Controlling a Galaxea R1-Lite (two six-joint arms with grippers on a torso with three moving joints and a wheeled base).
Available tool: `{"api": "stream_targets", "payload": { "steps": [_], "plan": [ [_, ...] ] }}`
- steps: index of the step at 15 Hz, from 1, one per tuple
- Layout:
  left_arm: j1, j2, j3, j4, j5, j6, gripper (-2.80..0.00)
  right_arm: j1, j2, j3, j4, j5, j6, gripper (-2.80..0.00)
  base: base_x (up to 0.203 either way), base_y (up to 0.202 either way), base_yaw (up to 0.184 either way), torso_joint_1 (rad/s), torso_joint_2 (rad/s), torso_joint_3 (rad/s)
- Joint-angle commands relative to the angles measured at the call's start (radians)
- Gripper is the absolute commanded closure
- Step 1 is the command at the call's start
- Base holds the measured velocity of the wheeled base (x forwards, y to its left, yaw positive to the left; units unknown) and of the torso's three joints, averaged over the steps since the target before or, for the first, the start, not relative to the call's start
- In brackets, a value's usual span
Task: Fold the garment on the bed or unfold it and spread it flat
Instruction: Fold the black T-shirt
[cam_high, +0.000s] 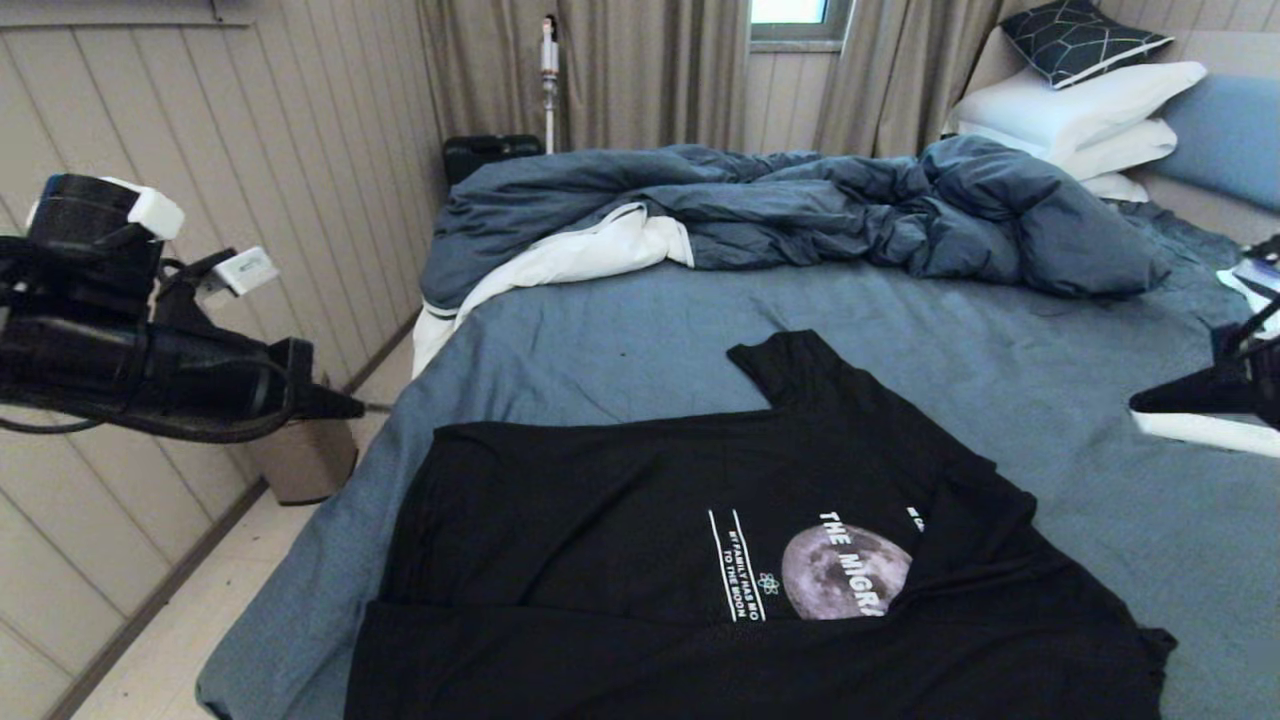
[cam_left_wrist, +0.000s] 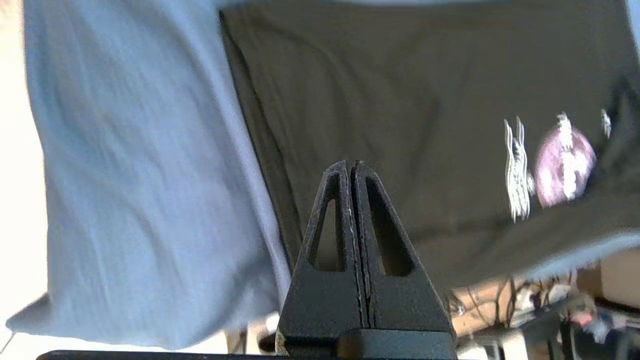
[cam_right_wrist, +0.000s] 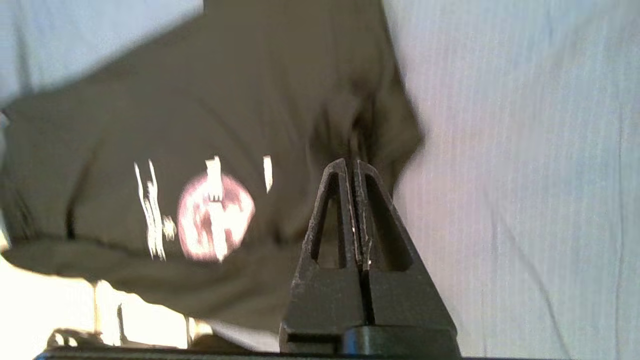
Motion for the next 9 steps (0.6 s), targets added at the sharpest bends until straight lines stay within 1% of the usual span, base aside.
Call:
{"api": "stream_targets", "payload": {
  "steps": [1, 3, 6, 9],
  "plan": [
    [0.017, 0.135, -0.071, 0.002, -0.001, -0.001, 0.00, 0.030, 0.101, -0.090, 0.004, 0.003, 0.026, 0.00, 0.000, 0.000, 0.000, 0.000, 0.00, 0.000],
    [0.031, 0.237, -0.134, 0.002, 0.000, 0.004, 0.00, 0.070, 0.174, -0.170, 0.004, 0.002, 0.059, 0.00, 0.000, 0.000, 0.000, 0.000, 0.00, 0.000],
    [0.035, 0.377, -0.194, -0.027, -0.004, 0.007, 0.00, 0.115, 0.258, -0.258, 0.005, -0.002, 0.067, 0.00, 0.000, 0.000, 0.000, 0.000, 0.00, 0.000],
    [0.026, 0.463, -0.270, -0.050, -0.011, 0.004, 0.00, 0.136, 0.312, -0.329, 0.007, -0.005, 0.067, 0.00, 0.000, 0.000, 0.000, 0.000, 0.00, 0.000]
  ]
}}
